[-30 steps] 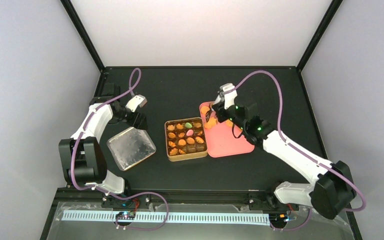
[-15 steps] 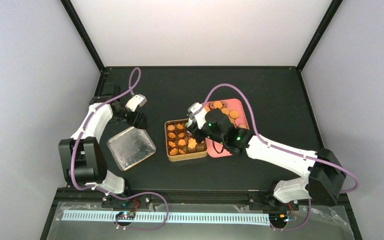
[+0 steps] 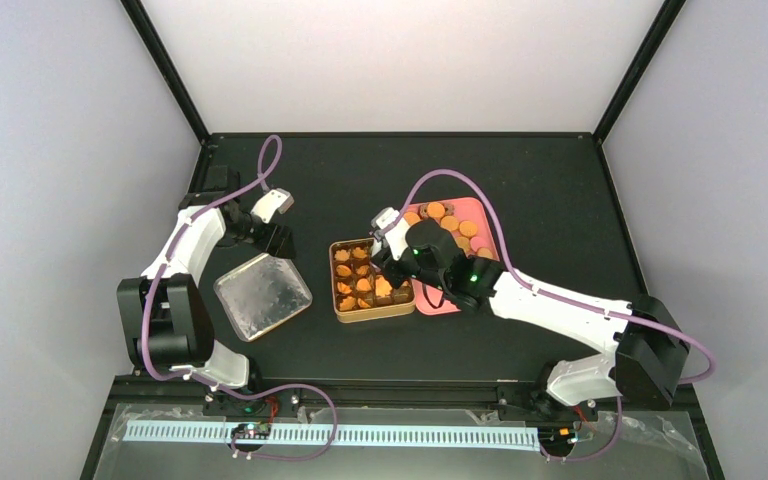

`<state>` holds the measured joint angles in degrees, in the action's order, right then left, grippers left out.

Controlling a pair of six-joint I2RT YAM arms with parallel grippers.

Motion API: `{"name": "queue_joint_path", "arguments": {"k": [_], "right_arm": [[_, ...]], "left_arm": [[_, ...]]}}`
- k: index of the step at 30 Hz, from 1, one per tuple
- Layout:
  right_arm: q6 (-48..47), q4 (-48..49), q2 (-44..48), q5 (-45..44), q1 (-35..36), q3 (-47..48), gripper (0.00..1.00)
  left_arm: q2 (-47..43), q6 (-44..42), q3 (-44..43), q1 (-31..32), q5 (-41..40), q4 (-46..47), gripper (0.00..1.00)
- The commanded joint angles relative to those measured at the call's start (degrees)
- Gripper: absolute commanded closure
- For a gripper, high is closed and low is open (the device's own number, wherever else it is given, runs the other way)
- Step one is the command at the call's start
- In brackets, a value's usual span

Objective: Pack the cookies
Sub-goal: Place the fake cookies in the empty pocket of the box.

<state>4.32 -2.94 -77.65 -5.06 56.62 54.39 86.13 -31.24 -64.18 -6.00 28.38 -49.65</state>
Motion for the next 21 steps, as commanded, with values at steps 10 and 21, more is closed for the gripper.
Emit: {"name": "queue_joint_path", "arguments": {"k": [10, 21], "right_arm": [[-0.3, 1.0, 3.0, 1.8, 0.5, -1.1, 0.68], [-0.4, 1.1, 2.4, 2.1, 0.5, -1.1, 0.64]], "left_arm": [[-0.5, 0.3, -1.8, -0.4, 1.3, -0.4, 0.18], [-0.7, 0.3, -1.8, -0.5, 1.3, -0.4, 0.18]]}}
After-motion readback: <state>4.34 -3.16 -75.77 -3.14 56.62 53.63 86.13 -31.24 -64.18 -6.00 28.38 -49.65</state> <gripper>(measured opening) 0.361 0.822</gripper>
